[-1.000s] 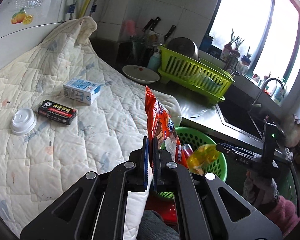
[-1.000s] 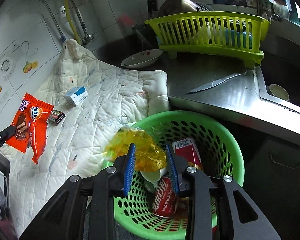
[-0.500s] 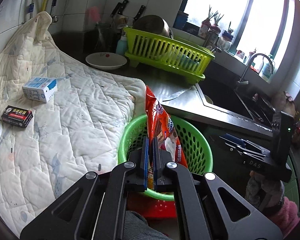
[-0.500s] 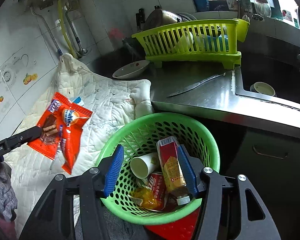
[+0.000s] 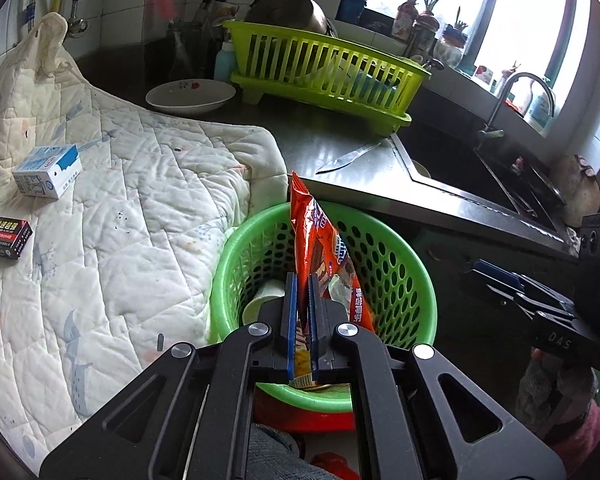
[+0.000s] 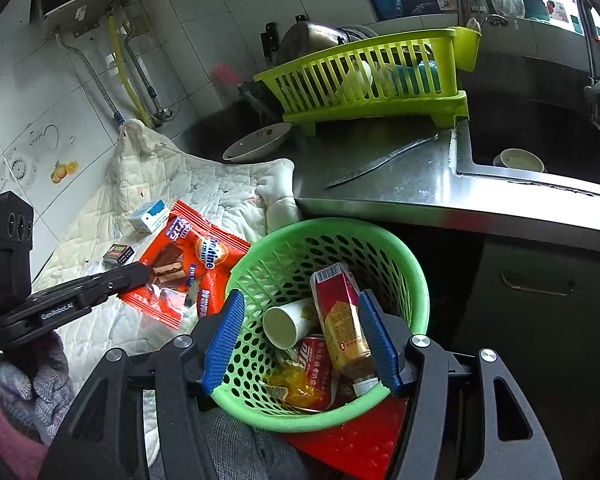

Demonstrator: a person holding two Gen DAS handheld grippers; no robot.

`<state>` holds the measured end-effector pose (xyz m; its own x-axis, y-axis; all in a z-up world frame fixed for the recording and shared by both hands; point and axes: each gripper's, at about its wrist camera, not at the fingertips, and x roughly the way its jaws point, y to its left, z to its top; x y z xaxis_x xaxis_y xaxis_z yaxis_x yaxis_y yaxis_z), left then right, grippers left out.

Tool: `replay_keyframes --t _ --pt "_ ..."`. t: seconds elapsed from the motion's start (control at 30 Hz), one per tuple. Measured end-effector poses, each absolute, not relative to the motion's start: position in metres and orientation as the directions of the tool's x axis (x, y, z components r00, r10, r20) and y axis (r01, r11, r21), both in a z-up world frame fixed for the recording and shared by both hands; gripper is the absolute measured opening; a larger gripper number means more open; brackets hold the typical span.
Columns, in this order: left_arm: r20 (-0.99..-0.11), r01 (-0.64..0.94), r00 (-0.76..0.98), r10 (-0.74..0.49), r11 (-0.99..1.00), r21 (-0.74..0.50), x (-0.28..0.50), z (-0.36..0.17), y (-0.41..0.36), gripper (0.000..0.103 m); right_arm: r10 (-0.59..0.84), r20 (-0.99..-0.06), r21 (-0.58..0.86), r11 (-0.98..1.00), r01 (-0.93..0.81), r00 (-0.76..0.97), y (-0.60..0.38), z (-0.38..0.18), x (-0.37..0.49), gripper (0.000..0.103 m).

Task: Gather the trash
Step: 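Lower the orange wrapper into the basket and open the left gripper, then move left gripper to clear plastic cup while right gripper moves to black glue box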

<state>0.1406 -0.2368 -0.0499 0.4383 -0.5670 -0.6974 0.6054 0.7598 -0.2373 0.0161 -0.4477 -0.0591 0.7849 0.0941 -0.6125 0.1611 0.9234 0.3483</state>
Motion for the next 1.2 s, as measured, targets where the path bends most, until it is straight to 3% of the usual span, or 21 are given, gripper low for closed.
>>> replay_keyframes --t 0.2,0.37,0.63,0.73,0.87,1.03,1.2 --pt "-0.697 0.618 0.413 -0.587 0.742 -0.26 0.142 -0.057 -0.24 0.008 0.099 -0.611 0.354 0.921 0.16 0.785 -0.447 -0.059 0.016 0.057" --pt "-0.691 0.613 0.419 -0.589 0.745 -0.263 0.14 -0.06 -0.236 0.03 0.103 -0.61 0.349 0.925 0.15 0.786 -0.443 -0.057 0.017 0.057" --pt "-0.676 0.58 0.471 -0.566 0.776 -0.247 0.138 -0.05 -0.21 0.032 0.124 -0.605 0.345 0.931 0.118 0.787 -0.43 -0.053 0.023 0.057" --pt "-0.669 0.553 0.508 -0.542 0.801 -0.23 0.138 -0.044 -0.195 0.043 0.137 -0.603 0.343 0.934 0.101 0.786 -0.422 -0.051 0.028 0.061" --pt "-0.662 0.511 0.558 -0.5 0.836 -0.201 0.139 -0.038 -0.171 0.046 0.16 -0.602 0.338 0.939 0.068 0.782 -0.409 -0.048 0.036 0.061" --pt "-0.656 0.438 0.612 -0.441 0.88 -0.182 0.146 -0.034 -0.136 0.057 0.191 -0.601 0.328 0.944 0.022 0.776 -0.391 -0.043 0.05 0.065" --pt "-0.66 0.349 0.651 -0.376 0.92 -0.18 0.156 -0.033 -0.094 0.058 0.231 -0.609 0.321 0.947 -0.03 0.759 -0.369 -0.042 0.067 0.065"
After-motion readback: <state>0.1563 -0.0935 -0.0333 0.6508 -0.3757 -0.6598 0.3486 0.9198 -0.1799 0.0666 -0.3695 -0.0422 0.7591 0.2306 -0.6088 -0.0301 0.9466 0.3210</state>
